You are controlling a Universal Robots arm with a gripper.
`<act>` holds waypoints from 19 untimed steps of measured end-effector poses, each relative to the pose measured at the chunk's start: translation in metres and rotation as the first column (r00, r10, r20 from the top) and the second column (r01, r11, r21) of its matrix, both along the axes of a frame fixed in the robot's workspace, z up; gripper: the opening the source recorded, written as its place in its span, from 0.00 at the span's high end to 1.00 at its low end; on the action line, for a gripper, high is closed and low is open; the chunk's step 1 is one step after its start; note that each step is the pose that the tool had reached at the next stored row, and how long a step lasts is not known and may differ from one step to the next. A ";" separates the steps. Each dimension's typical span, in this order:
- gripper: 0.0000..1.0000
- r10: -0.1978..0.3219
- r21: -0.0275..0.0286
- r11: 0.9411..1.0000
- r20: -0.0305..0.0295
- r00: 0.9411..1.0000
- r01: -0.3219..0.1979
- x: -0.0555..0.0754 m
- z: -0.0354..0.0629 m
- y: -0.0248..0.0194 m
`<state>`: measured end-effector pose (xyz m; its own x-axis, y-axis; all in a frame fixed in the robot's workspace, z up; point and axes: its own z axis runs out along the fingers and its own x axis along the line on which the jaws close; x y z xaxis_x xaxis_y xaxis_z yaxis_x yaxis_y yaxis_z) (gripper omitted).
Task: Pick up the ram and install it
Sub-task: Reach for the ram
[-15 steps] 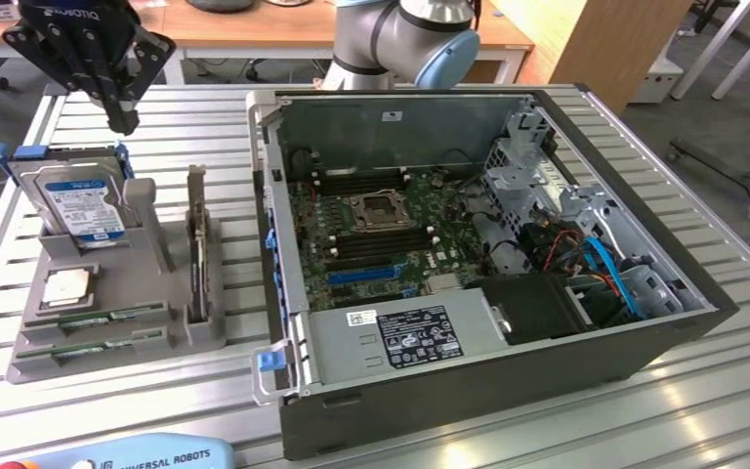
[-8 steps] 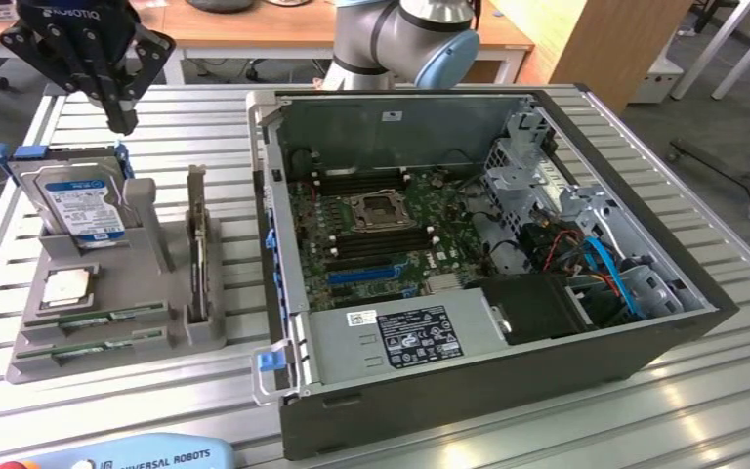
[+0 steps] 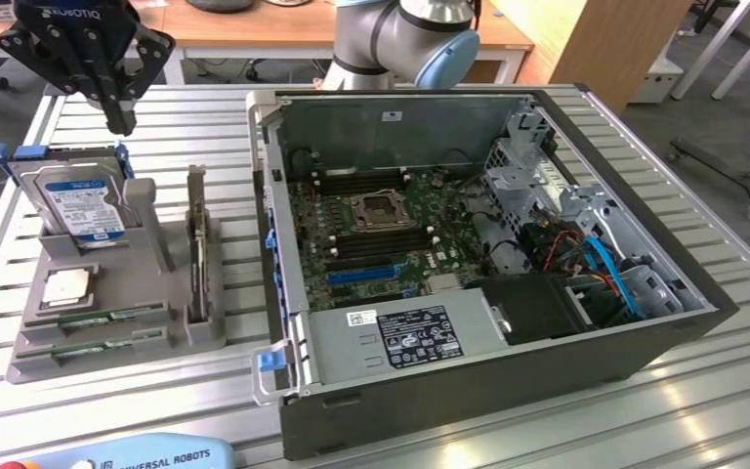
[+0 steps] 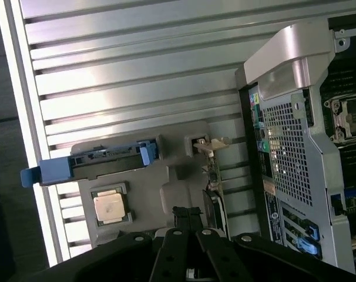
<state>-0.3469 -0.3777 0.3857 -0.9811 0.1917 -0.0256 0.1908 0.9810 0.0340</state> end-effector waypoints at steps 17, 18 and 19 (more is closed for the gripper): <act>0.90 0.200 0.000 0.980 0.000 0.980 -0.200 0.000 0.0000 0.0000; 0.90 0.201 0.000 0.980 0.000 0.980 -0.201 0.000 0.0000 0.0000; 0.90 0.201 0.000 0.980 0.000 0.980 -0.201 0.000 0.0000 0.0000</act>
